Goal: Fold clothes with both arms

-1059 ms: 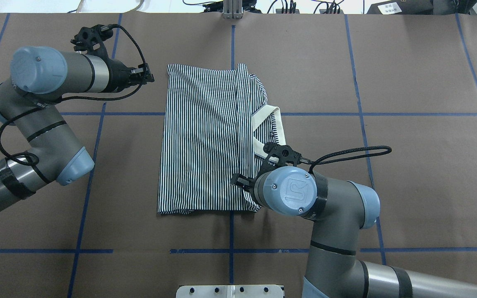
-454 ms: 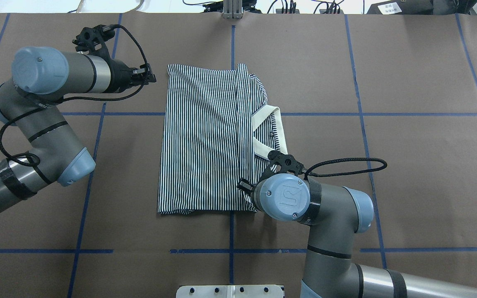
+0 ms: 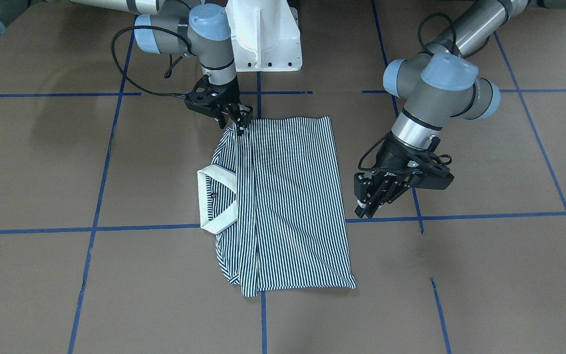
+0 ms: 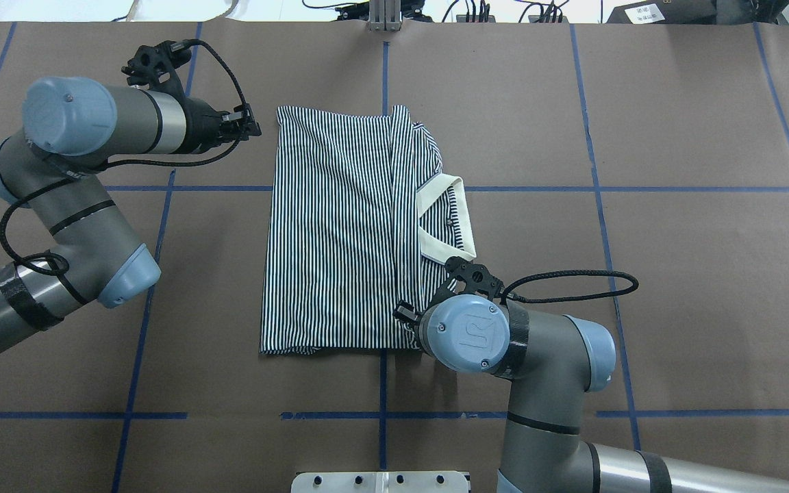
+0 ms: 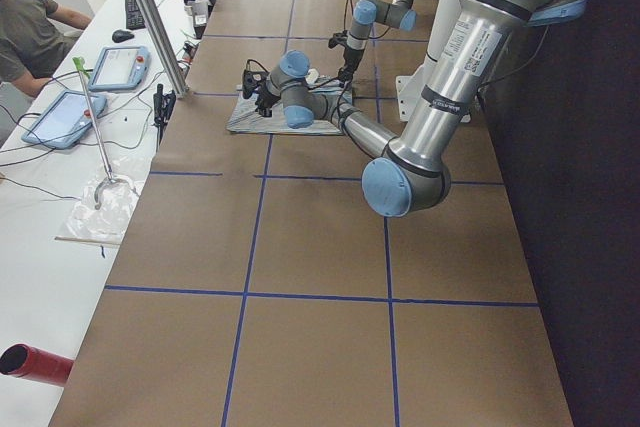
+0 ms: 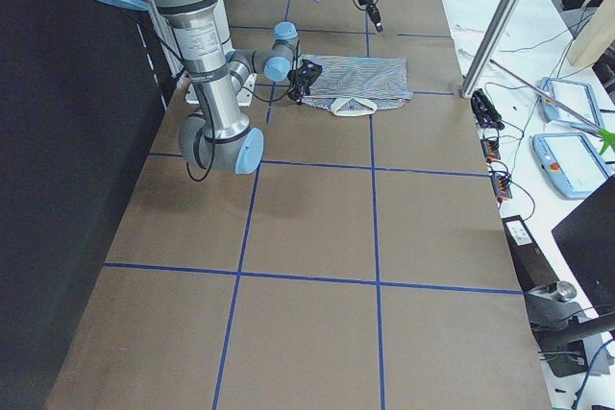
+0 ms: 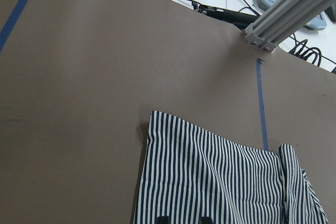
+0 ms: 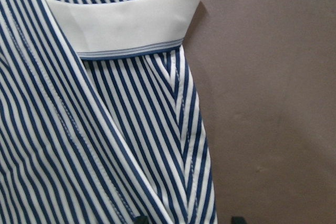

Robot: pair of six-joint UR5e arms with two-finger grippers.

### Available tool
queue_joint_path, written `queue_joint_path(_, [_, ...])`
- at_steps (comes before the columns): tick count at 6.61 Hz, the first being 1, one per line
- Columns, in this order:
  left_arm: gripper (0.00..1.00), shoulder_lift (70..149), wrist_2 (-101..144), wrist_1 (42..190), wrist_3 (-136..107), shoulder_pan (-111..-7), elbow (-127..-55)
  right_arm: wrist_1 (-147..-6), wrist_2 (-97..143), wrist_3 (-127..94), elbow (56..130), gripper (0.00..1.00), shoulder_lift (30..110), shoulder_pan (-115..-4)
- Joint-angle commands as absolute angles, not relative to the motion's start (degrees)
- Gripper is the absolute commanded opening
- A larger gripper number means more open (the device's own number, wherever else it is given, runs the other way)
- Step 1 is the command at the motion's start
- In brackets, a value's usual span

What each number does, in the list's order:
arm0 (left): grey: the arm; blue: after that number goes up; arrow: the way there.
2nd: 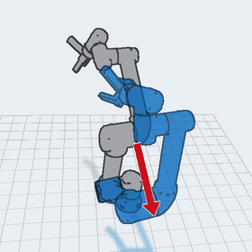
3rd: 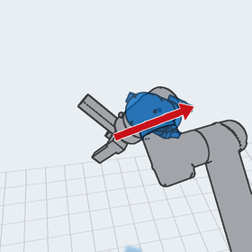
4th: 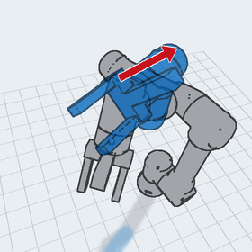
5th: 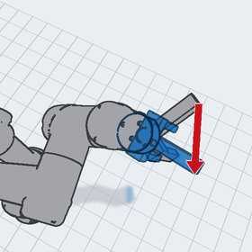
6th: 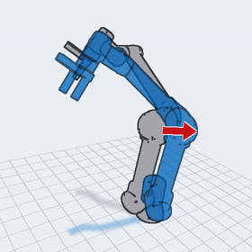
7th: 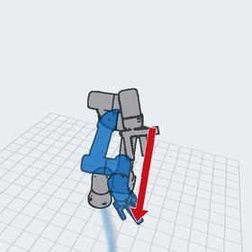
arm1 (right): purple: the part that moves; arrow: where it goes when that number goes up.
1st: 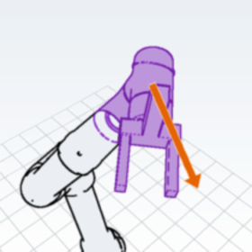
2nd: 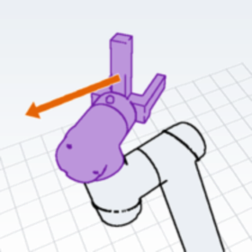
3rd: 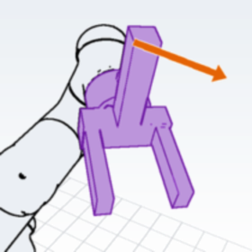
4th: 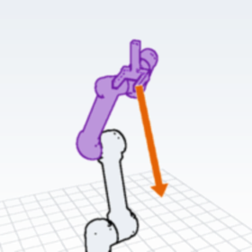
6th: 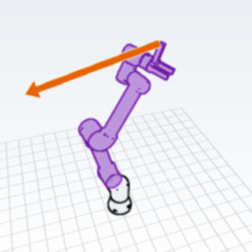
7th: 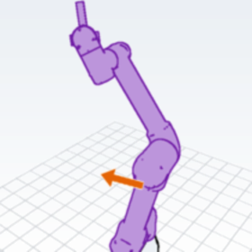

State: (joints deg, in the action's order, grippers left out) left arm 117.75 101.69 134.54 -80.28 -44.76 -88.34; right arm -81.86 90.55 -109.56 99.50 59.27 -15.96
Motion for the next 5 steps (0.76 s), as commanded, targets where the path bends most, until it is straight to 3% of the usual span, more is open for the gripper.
queue_joint_path(1, [0.32,117.7,101.7,134.3,-80.4,-44.7,-88.2,-81.7,90.8,-109.5,99.6,0.0,58.9,-15.9])
queue_joint_path(4, [0.33,117.5,101.7,134.0,-82.8,-44.3,-89.0,-82.0,91.5,-109.4,103.5,0.0,59.7,-16.6])
queue_joint_path(5, [0.33,116.9,100.9,130.6,-88.6,-40.7,-93.0,-82.1,91.7,-109.4,105.0,0.0,60.8,-16.7])
